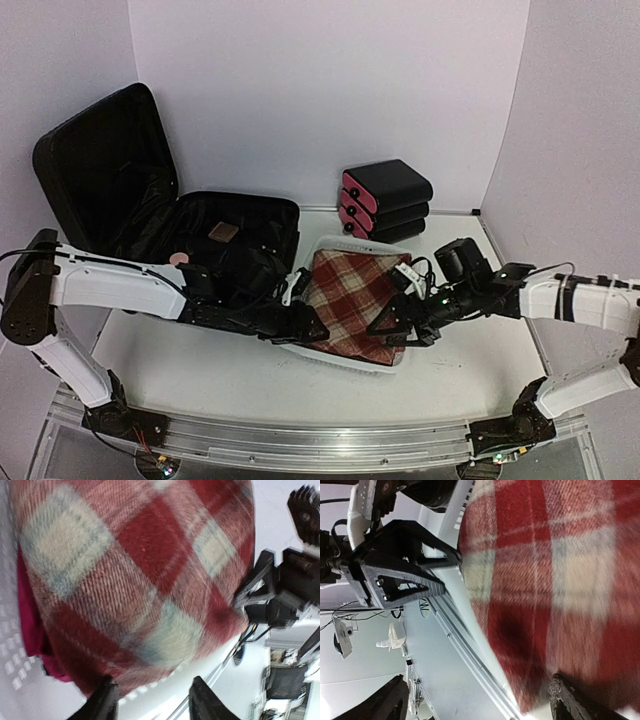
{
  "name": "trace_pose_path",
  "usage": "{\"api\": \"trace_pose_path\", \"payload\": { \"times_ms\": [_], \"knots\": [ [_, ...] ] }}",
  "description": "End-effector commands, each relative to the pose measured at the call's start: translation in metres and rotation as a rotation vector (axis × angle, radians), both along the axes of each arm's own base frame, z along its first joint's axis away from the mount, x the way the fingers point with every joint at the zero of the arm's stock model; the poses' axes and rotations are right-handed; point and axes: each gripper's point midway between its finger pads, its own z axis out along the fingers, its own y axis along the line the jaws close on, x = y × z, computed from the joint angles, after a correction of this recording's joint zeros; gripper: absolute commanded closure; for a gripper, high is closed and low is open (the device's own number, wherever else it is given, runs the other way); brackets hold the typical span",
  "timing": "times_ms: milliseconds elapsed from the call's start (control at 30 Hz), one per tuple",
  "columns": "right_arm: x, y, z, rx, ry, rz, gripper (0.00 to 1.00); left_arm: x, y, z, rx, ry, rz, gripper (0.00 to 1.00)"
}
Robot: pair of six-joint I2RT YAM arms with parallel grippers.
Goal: Open, take out, and arrange the luggage
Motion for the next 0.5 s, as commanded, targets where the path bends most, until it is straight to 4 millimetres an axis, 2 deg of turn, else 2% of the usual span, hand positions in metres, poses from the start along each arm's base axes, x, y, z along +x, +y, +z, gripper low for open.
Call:
{"api": "trace_pose_path", "payload": {
  "times_ms": [0, 100, 167, 267, 333, 467],
  "knots": [
    [-0.003, -0.031, 0.046, -0.116, -0.178, -0.001, 0.02, 0.018, 0.025, 0.059, 0.045, -0.129, -0.016, 0.41],
    [0.006, -0.044, 0.049, -0.194, -0.237, -0.033, 0.02, 0.037, 0.047, 0.059, 0.099, -0.140, 0.009, 0.33],
    [0.018, -0.037, 0.051, -0.189, -0.202, -0.059, 0.02, 0.045, 0.049, 0.063, 0.070, -0.134, 0.003, 0.33],
    [0.051, -0.017, 0.051, -0.163, -0.170, -0.126, 0.02, 0.054, 0.027, 0.081, -0.038, -0.160, -0.049, 0.36],
    [0.073, -0.003, 0.062, -0.117, -0.187, -0.153, 0.02, 0.061, 0.008, 0.094, -0.089, -0.167, -0.092, 0.41],
    [0.120, 0.012, 0.071, -0.060, -0.204, -0.175, 0.05, 0.083, -0.024, 0.102, -0.117, -0.176, -0.106, 0.48]
  ]
}}
